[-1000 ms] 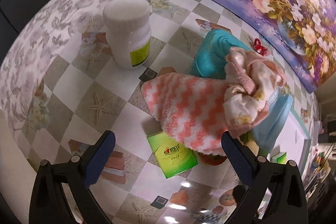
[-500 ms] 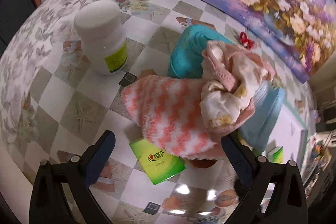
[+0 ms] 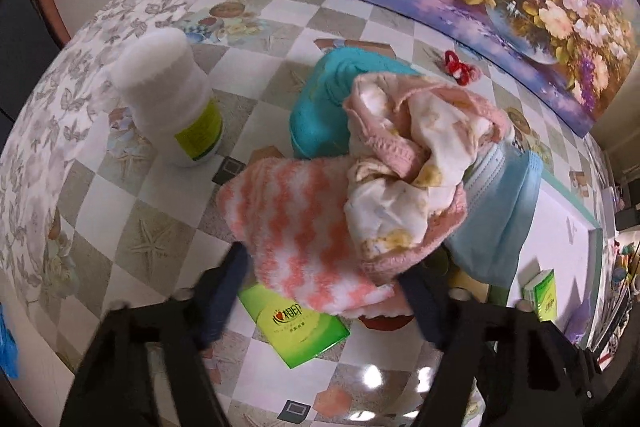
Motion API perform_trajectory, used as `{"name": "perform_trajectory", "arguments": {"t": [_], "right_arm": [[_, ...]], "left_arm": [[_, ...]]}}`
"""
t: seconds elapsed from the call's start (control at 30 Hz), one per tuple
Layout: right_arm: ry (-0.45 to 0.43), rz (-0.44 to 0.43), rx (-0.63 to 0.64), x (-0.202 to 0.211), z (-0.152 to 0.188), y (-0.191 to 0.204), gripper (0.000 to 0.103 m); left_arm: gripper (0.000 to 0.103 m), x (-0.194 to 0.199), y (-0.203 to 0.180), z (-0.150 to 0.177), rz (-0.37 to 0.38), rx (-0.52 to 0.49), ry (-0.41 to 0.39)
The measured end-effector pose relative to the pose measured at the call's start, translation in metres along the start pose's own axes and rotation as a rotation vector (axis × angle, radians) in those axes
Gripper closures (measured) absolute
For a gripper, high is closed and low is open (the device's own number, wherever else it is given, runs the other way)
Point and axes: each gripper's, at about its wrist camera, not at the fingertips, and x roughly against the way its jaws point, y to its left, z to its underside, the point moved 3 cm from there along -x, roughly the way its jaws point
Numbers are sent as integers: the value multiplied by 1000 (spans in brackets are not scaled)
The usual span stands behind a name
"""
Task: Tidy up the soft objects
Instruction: 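Move both open tools back toward the pile of soft items, then grasp the pink striped towel with the left tool while the right tool grasps the blue mask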
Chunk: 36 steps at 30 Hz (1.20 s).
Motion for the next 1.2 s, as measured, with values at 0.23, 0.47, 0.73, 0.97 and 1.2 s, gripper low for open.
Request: {"name": "perform_trajectory", "arguments": {"t": [0.23,0.47,0.73,0.97,1.2], "right_arm": [[-7,-5,-1,1,0,-2,0],[-43,-52,3,7,-6,-2,1],[-108,-226,-77,24,-21,-5,11],[-94,-295,-156,13,-38,-1,22],[-84,-313,-156,1,-47,10,37]], "left_arm": [[89,0,-2,5,49,7,14],[95,9,0,4,93,35,-5],[96,15,-4,5,108,27,-16],[96,4,-2,7,111,40,16],[96,-4,-4,6,112,46,34]]}}
